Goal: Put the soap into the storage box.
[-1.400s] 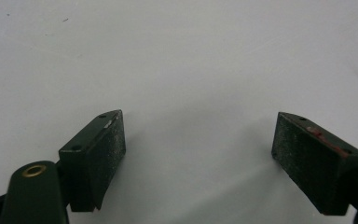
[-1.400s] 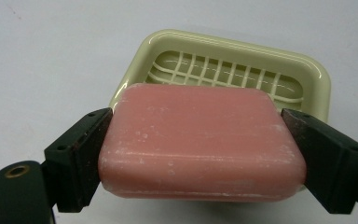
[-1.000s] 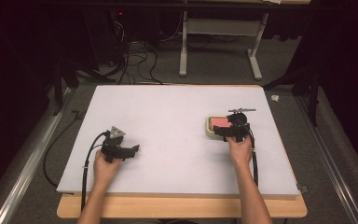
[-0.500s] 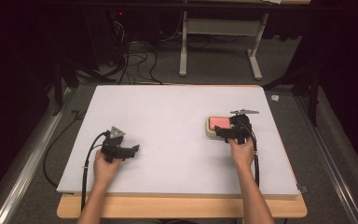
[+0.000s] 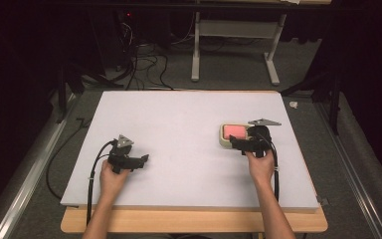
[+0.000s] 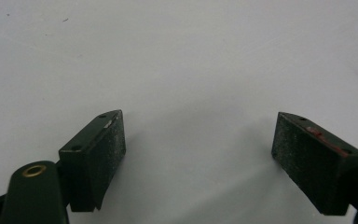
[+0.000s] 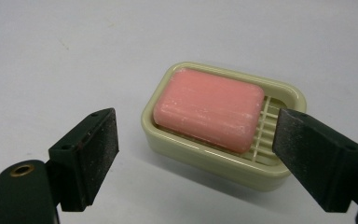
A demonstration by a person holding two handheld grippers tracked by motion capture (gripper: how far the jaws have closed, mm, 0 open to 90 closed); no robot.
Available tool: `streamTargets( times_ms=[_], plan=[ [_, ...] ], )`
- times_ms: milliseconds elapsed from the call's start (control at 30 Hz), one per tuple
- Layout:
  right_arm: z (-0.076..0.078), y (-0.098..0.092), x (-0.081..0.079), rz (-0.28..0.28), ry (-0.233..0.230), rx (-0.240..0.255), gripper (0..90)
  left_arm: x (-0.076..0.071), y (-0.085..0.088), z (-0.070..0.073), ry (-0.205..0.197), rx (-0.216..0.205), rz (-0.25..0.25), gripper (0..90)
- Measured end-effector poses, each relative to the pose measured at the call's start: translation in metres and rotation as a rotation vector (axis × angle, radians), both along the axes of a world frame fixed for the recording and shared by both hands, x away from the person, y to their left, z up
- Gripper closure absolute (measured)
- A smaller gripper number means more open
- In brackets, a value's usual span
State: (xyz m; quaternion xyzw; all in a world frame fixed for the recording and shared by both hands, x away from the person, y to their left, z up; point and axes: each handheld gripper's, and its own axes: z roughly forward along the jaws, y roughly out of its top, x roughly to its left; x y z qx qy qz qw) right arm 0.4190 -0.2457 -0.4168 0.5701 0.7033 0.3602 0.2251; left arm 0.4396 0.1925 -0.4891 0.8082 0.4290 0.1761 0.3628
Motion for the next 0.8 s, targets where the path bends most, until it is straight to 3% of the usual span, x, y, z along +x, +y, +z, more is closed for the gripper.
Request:
streamTargets(
  times_ms=[800],
  plan=[
    [0.011,-0.005,-0.026,0.037,-0.067,0.015,15.3,0.0,0.0,0.0,0.0,0.0,0.0,17.9]
  ],
)
